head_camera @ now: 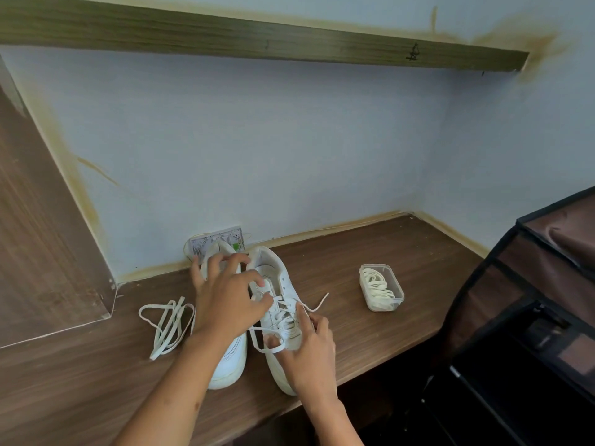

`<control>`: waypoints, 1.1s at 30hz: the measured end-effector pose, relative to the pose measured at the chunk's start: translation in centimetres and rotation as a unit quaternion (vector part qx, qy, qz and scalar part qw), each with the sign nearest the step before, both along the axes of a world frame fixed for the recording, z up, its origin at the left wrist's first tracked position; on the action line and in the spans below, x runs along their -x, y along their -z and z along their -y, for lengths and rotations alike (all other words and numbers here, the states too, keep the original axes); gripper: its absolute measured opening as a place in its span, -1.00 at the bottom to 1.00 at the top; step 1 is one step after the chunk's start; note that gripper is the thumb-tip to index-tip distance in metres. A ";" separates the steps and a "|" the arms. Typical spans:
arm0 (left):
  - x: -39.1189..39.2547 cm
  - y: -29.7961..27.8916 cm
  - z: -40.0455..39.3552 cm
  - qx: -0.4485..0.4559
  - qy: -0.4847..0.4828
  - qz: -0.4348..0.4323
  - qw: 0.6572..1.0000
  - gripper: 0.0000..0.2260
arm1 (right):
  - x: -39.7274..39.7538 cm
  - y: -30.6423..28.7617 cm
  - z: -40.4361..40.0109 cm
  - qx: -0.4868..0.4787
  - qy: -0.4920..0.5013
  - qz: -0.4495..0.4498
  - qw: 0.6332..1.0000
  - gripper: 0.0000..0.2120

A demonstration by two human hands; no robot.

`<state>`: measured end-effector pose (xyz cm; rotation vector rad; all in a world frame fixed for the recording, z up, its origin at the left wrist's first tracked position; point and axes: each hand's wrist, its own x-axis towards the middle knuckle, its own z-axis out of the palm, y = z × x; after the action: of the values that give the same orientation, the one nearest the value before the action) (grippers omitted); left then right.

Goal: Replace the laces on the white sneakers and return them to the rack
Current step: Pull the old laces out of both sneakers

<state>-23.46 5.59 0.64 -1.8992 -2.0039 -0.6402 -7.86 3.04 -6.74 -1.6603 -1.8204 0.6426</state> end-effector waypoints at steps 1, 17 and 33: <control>-0.4 0.3 -0.1 -0.007 0.013 -0.021 1.000 -0.80 | 0.0 0.0 0.0 0.002 -0.001 0.000 1.000 -0.16; 4.7 0.3 0.4 0.005 -0.180 0.092 0.979 -0.83 | -0.1 -0.3 0.2 0.013 -0.007 -0.002 1.000 -0.16; -0.1 0.5 -0.5 -0.115 0.054 0.062 0.990 -0.85 | -0.1 -0.1 0.1 0.015 -0.009 -0.015 1.000 -0.09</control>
<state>-23.40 6.09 0.16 -1.8781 -1.8164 -0.9945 -7.77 2.98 -6.62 -1.6476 -1.8145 0.7020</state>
